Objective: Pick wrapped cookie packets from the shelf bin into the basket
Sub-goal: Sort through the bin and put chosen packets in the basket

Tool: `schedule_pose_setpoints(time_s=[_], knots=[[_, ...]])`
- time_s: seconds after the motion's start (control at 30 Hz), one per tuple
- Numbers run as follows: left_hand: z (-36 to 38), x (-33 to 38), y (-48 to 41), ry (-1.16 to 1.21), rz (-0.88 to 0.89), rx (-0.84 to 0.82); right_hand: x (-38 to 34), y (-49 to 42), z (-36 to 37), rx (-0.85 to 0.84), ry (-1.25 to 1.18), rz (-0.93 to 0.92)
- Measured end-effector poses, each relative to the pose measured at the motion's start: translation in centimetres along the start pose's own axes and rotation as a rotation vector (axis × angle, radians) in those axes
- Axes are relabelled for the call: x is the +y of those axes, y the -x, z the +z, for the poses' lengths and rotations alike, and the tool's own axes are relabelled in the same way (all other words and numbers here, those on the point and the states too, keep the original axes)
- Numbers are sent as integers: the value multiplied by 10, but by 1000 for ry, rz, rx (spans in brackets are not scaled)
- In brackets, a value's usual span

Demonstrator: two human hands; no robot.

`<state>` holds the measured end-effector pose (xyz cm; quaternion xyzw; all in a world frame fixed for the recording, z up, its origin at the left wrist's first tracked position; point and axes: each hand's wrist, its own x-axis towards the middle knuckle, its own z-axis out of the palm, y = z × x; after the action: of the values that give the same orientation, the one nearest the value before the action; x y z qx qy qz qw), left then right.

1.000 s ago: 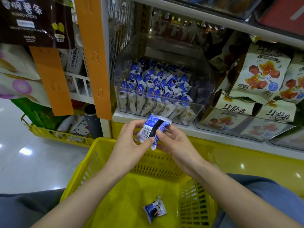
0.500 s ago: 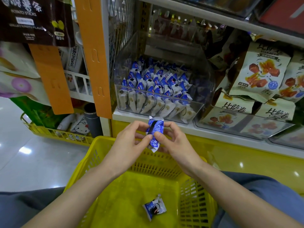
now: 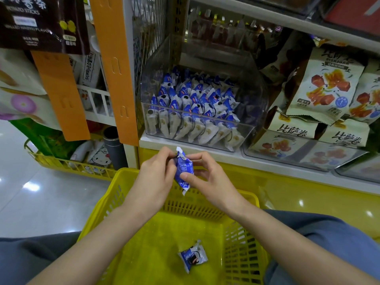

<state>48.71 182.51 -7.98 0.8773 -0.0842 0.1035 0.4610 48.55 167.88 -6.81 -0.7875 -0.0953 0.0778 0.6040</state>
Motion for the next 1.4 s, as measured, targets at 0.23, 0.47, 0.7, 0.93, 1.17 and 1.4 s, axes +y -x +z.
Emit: schedule_pose_setpoints(time_s=[0.23, 0.47, 0.7, 0.93, 1.17, 1.4], knots=[[7, 4, 0, 44, -55, -107, 7, -3, 3, 128, -229, 112], [3, 8, -5, 344, -194, -191, 12, -7, 1, 148, -121, 113], [2, 13, -5, 545, -259, -174, 20, -4, 8, 213, 423, -116], [4, 5, -5, 450, -283, -47, 8, -11, 0, 113, 251, -12], [2, 6, -7, 531, -317, -56, 5, -5, -8, 188, 524, -258], [-2, 6, -9, 710, -421, 82, -3, -5, -4, 33, 233, -61]])
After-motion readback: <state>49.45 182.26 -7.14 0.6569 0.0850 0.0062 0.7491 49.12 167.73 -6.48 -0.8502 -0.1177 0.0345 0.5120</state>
